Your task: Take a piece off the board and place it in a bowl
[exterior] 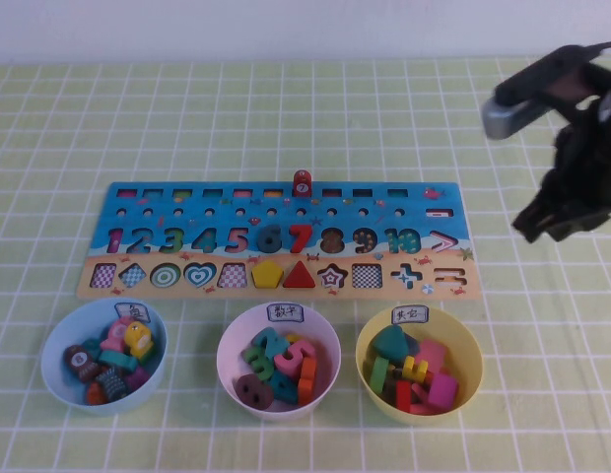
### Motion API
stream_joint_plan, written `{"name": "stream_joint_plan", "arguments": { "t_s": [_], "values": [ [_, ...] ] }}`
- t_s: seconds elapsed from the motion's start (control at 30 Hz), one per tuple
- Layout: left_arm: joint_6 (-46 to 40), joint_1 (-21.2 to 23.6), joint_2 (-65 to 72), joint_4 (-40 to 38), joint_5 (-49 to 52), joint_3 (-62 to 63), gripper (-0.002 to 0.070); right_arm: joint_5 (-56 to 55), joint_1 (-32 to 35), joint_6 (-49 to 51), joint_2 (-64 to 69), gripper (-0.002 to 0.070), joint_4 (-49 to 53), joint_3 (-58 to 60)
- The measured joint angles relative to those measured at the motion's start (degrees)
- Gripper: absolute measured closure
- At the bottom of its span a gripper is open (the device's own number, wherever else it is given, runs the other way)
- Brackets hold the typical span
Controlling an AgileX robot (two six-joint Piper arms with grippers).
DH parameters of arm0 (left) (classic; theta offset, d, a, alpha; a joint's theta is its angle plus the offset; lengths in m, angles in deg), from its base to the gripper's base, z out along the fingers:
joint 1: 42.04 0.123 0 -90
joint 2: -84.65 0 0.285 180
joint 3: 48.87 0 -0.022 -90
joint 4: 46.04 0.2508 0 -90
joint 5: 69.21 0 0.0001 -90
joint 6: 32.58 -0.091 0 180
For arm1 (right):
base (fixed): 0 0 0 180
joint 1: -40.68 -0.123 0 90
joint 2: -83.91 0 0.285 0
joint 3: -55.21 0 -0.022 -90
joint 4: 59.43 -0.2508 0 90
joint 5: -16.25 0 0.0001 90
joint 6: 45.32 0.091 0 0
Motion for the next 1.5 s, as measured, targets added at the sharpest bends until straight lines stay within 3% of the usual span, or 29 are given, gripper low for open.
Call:
{"name": "stream_joint_plan", "arguments": {
  "t_s": [0.3, 0.67, 0.83, 0.93, 1.0, 1.1, 1.5],
  "values": [
    [0.0, 0.0, 0.0, 0.0, 0.0, 0.0, 0.0680, 0.0, -10.7, 0.5, 17.2, 0.0694, 4.3, -17.0],
    [0.0, 0.0, 0.0, 0.0, 0.0, 0.0, 0.0680, 0.0, -13.4, 0.5, 31.1, 0.0684, -2.1, -34.3],
    [0.0, 0.0, 0.0, 0.0, 0.0, 0.0, 0.0680, 0.0, -13.4, 0.5, 34.5, 0.0548, -5.6, -38.7],
    [0.0, 0.0, 0.0, 0.0, 0.0, 0.0, 0.0680, 0.1, -13.4, 0.5, 35.7, 0.0365, -8.6, -39.6],
    [0.0, 0.0, 0.0, 0.0, 0.0, 0.0, 0.0680, 0.1, -13.6, 0.5, 36.4, 0.0290, -9.0, -39.6],
    [0.0, 0.0, 0.0, 0.0, 0.0, 0.0, 0.0680, 0.1, -14.4, -0.1, 37.5, 0.0262, -9.0, -39.6],
    [0.0, 0.0, 0.0, 0.0, 0.0, 0.0, 0.0680, 0.1, -17.7, -6.4, 42.0, 0.0262, -11.2, -39.6]
  ]
}}
